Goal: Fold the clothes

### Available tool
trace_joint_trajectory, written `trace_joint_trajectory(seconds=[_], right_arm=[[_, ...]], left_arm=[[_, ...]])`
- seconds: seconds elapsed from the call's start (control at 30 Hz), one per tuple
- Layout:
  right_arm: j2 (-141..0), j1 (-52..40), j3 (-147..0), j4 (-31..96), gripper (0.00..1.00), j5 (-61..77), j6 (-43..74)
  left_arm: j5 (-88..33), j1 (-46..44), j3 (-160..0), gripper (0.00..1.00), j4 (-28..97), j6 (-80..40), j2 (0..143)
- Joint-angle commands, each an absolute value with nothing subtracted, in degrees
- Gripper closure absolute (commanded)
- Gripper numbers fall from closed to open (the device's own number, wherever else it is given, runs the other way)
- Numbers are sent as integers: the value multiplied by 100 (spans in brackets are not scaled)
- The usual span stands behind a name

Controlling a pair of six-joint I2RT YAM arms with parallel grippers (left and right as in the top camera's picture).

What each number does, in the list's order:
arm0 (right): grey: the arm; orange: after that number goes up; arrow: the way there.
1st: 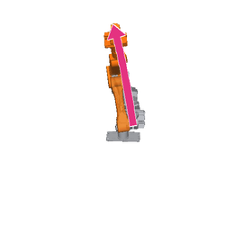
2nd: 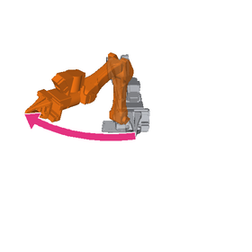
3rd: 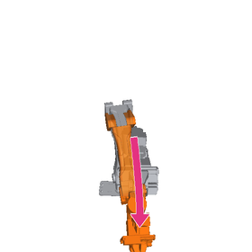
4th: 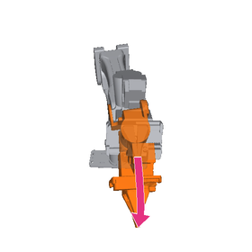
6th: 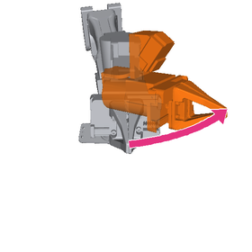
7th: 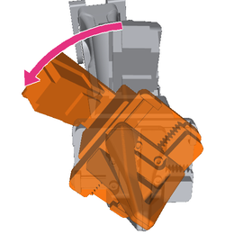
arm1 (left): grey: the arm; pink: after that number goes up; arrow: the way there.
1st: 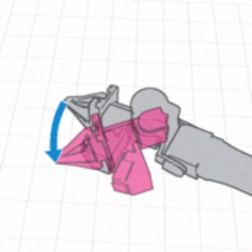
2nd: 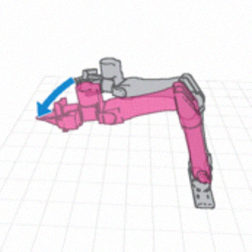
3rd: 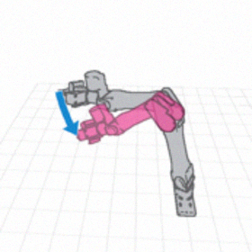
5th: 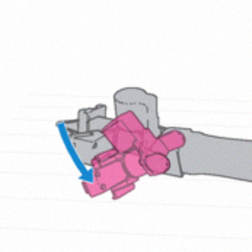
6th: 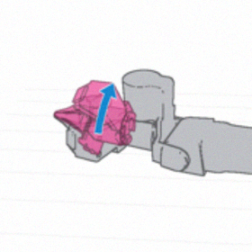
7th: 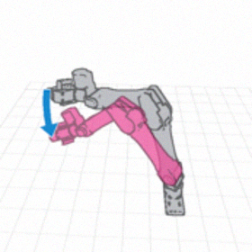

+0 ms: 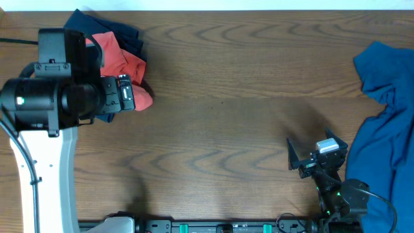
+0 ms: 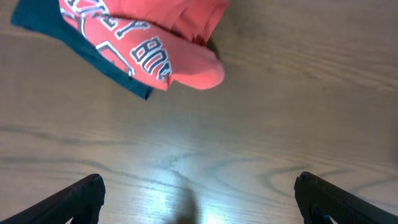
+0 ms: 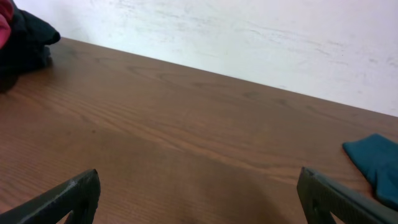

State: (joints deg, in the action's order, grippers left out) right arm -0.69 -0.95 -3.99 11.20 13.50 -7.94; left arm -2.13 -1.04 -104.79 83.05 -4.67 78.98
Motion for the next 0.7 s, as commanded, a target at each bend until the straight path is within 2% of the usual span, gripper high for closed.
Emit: trace_joint_trajectory(seconds=[0.0, 0.13, 0.37, 0.67], right_arm=[[-34, -80, -351, 1096, 1, 1393, -731], [-34, -80, -351, 1096, 1, 1393, -731], [-34, -80, -351, 1096, 1, 1393, -731], [-34, -80, -351, 1096, 1, 1393, -731]], left_arm=[[239, -237, -10490, 2, 7933, -414, 7376], [412, -510, -9876, 2, 6383, -276, 6589], [414, -738, -7288, 2, 3951, -110, 4652], [366, -735, -4493, 2, 2696, -128, 2480]])
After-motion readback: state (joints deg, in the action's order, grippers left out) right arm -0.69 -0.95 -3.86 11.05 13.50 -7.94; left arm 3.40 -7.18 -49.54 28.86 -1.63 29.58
